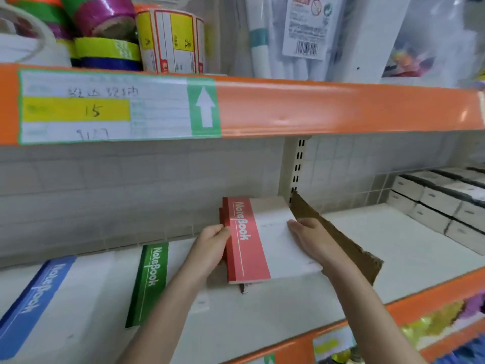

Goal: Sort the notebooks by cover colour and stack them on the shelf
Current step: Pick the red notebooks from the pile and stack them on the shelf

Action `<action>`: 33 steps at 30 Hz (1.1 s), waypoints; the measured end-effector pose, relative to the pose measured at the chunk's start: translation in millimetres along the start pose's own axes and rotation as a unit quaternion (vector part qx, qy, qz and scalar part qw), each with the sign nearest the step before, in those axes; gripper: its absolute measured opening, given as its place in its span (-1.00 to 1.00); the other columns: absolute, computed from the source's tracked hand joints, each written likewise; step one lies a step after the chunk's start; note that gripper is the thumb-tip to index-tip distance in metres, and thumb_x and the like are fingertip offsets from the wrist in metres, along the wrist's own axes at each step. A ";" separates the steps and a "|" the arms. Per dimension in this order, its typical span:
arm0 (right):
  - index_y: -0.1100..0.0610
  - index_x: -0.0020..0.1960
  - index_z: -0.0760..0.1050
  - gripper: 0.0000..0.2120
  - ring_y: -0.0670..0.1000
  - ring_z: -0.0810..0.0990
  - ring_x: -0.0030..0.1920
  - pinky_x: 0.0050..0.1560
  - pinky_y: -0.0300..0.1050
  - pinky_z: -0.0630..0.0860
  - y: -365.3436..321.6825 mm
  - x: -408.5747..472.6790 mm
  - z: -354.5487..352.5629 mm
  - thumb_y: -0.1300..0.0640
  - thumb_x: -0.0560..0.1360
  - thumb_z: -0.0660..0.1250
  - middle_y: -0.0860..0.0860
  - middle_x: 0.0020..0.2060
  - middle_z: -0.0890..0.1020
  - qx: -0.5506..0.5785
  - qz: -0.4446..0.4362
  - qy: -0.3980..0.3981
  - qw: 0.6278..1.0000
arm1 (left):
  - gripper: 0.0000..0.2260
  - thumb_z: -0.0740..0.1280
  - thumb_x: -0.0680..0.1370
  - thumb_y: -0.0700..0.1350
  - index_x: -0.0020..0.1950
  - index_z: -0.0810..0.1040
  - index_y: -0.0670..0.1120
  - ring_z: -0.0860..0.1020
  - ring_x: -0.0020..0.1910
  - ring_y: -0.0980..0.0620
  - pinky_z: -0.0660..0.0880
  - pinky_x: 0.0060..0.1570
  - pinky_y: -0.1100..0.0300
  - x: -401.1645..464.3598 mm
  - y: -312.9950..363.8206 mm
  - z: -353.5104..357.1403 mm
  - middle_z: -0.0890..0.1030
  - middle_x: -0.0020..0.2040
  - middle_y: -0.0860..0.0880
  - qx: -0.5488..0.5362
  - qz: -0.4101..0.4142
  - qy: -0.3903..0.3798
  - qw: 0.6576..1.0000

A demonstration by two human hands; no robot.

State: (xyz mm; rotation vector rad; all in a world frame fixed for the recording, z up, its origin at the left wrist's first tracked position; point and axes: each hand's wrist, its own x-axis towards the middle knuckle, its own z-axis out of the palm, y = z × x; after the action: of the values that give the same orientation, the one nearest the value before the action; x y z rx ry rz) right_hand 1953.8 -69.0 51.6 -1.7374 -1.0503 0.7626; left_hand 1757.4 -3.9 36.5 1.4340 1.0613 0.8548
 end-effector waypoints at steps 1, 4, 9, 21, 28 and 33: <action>0.33 -0.15 0.44 -0.67 -0.04 0.46 -0.44 -0.53 -0.35 0.28 0.5 8.3 -2.1 0.06 0.59 0.16 0.11 -0.32 0.43 -0.011 -0.003 -0.004 1.000 | -0.71 0.16 0.63 -0.07 -0.13 0.61 -0.11 0.61 -0.17 -0.09 0.41 -0.10 0.10 4.2 0.2 2.7 0.69 -0.17 -0.11 0.006 -0.007 0.006 1.000; 0.47 -0.10 0.42 -0.61 0.01 0.42 -0.36 -0.46 -0.27 0.29 2.4 30.6 -6.2 0.08 0.56 0.24 0.11 -0.31 0.41 -0.048 -0.017 -0.014 0.999 | -0.72 0.17 0.63 -0.05 -0.18 0.58 -0.09 0.53 -0.35 0.00 0.34 -0.35 0.22 13.7 0.3 9.3 0.64 -0.31 -0.04 0.028 -0.008 0.030 0.999; 0.05 -0.25 0.46 -0.82 -0.12 0.47 -0.40 -0.48 -0.33 0.30 4.5 58.9 -2.4 0.10 0.53 0.28 -0.06 -0.38 0.50 -0.139 -0.068 -0.043 0.987 | -0.78 0.24 0.61 -0.10 -0.13 0.55 -0.20 0.52 -0.46 0.09 0.34 -0.52 0.33 25.6 0.1 13.3 0.63 -0.31 -0.11 0.074 0.029 0.086 0.993; 0.24 0.17 0.45 -0.72 0.12 0.55 0.07 0.01 -0.15 0.46 22.3 84.0 7.3 0.07 0.56 0.24 0.14 0.07 0.58 -0.249 -0.131 -0.027 0.959 | -0.83 0.29 0.57 -0.10 -0.14 0.60 -0.14 0.58 -0.34 0.20 0.38 -0.43 0.50 52.3 -12.4 31.6 0.64 -0.27 0.02 0.171 0.072 0.198 0.962; 0.24 0.25 0.39 -0.70 0.13 0.52 0.14 0.09 -0.14 0.45 26.8 92.6 5.4 0.11 0.57 0.20 0.17 0.19 0.49 -0.276 -0.136 -0.042 0.951 | -0.76 0.24 0.60 -0.07 -0.07 0.61 -0.20 0.61 -0.25 0.08 0.48 -0.34 0.38 53.5 -18.0 45.5 0.66 -0.17 -0.06 0.261 0.094 0.231 0.932; 0.23 0.30 0.36 -0.67 0.13 0.49 0.20 0.11 -0.14 0.43 30.0 92.2 7.8 0.11 0.58 0.17 0.17 0.32 0.41 -0.282 -0.132 -0.053 0.949 | -0.79 0.22 0.60 -0.05 -0.01 0.60 -0.13 0.49 -0.25 0.15 0.29 -0.37 0.49 53.0 -17.0 50.2 0.53 -0.06 -0.03 0.325 0.106 0.271 0.900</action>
State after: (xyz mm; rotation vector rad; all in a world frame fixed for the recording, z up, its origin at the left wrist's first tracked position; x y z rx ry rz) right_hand 1997.3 11.0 17.2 -1.9765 -1.6566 0.4071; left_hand 1819.4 28.7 9.9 1.9477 1.7515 1.1624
